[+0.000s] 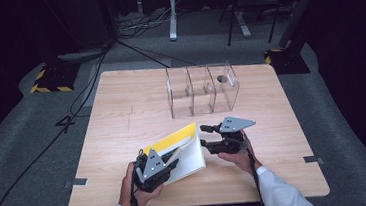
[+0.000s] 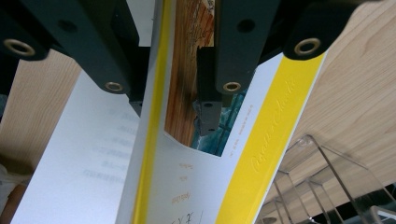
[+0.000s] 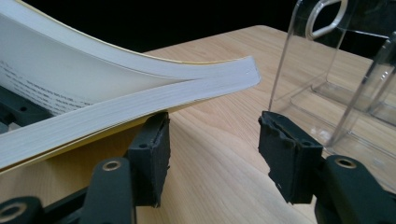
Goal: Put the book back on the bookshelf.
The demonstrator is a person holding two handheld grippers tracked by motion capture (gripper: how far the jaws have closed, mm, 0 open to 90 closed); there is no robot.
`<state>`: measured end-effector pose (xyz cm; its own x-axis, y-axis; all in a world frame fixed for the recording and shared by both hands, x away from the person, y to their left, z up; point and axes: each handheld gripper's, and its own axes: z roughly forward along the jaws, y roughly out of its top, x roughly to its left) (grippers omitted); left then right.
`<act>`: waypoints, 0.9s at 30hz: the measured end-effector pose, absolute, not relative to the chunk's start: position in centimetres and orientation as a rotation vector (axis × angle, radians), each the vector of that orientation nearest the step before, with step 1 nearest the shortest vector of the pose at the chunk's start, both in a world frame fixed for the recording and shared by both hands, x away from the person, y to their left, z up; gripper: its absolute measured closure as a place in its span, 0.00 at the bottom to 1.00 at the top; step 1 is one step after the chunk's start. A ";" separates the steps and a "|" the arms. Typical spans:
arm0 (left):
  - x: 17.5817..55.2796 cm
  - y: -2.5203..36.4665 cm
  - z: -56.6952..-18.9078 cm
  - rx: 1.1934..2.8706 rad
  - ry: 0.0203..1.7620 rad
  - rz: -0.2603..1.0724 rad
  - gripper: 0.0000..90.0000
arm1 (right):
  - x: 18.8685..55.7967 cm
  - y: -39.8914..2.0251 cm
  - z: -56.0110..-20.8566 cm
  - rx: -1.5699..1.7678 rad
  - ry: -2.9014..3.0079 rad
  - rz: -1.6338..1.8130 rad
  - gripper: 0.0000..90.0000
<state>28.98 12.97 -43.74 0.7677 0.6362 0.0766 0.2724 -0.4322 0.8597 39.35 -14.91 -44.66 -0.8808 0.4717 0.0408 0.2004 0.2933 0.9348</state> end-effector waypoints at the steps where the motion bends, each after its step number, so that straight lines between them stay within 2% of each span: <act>1: 29.0 13.1 -43.7 2.022 0.679 0.494 0.84 | 39.3 -14.8 -44.6 0.613 2.318 1.626 0.50; 9: 29.6 13.2 -43.8 1.965 0.657 0.464 0.85 | 39.2 -14.7 -43.5 0.586 2.296 1.609 0.52; 21: 31.5 10.2 -42.7 1.879 0.568 0.437 0.85 | 39.2 -17.1 -40.0 0.564 2.191 1.598 0.54; 27: 31.5 10.7 -42.9 1.841 0.572 0.429 0.84 | 38.7 -16.9 -39.1 0.512 2.190 1.586 0.54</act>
<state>31.55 10.74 -42.87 0.8172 0.5762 0.0157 0.1765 -0.2762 0.9448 38.74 -16.86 -39.09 -0.8585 0.5037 -0.0959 0.0660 0.2941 0.9535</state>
